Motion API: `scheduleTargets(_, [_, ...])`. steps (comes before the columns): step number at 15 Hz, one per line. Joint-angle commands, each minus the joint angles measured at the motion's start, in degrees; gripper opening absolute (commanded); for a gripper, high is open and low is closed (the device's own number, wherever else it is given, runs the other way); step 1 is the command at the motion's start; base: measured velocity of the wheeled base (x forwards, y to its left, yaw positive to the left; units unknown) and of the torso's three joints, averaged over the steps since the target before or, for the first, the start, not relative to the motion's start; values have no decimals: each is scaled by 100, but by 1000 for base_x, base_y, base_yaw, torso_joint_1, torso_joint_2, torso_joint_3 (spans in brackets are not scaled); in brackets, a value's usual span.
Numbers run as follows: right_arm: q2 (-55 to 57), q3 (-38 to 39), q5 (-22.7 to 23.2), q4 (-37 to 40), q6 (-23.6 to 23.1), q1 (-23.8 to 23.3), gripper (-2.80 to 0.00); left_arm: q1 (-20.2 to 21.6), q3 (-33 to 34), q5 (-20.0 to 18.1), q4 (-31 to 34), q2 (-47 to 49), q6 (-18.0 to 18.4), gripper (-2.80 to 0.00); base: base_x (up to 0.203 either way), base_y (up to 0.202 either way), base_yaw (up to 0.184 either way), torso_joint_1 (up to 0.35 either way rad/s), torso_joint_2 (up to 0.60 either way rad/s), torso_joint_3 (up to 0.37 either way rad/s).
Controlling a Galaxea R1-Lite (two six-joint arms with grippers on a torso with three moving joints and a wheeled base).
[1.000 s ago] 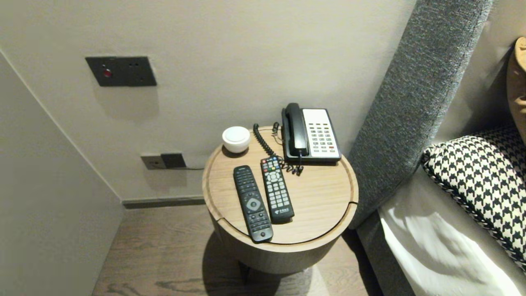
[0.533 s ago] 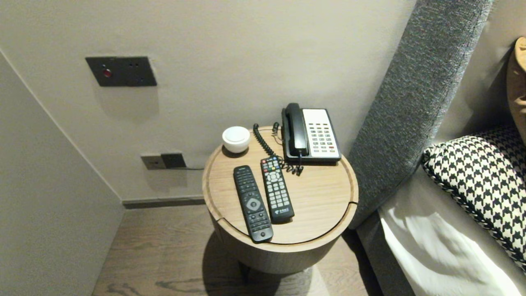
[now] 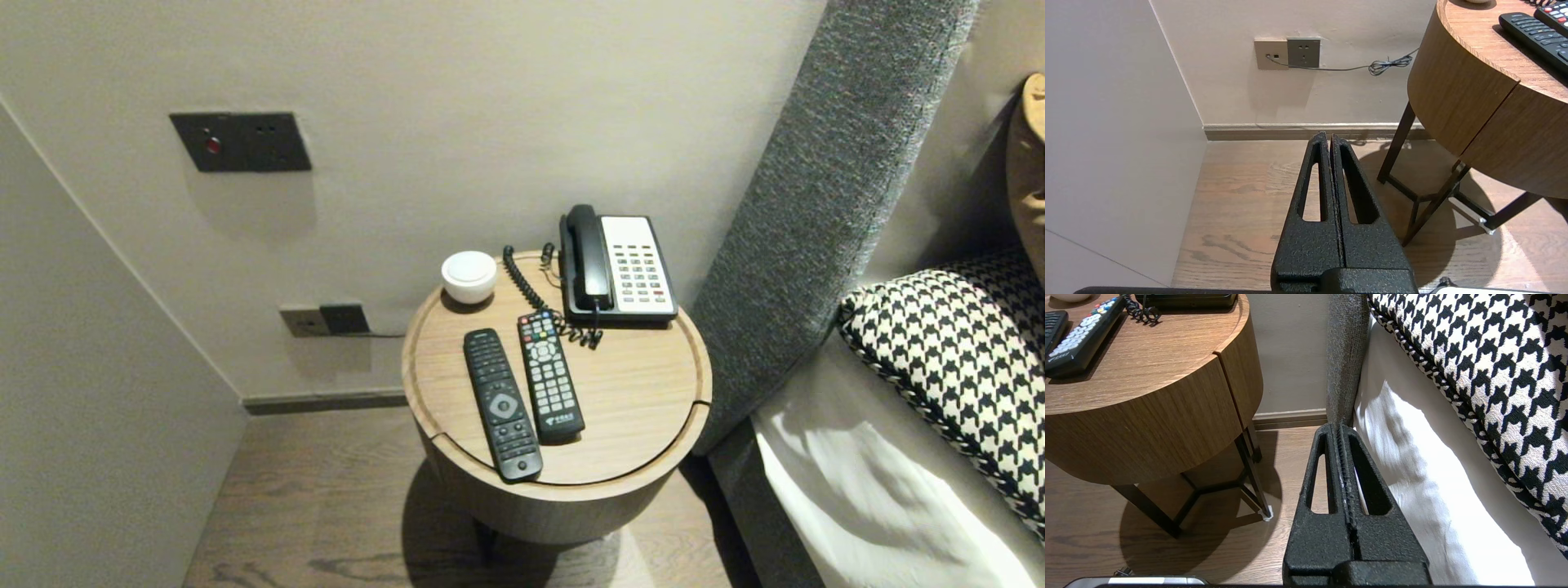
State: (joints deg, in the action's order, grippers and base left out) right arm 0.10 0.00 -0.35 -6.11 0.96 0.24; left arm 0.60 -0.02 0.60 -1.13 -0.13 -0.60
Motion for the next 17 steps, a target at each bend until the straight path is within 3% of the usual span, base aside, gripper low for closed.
scheduleTargets(1, [8, 229, 1, -4, 0, 3, -280, 2, -4, 2, 7, 5, -2, -280, 0, 0, 0, 0, 0, 0])
scheduleTargets(17, [8, 229, 0, -4, 0, 3, -280, 2, 2, 2, 7, 5, -2, -280, 0, 0, 0, 0, 0, 0])
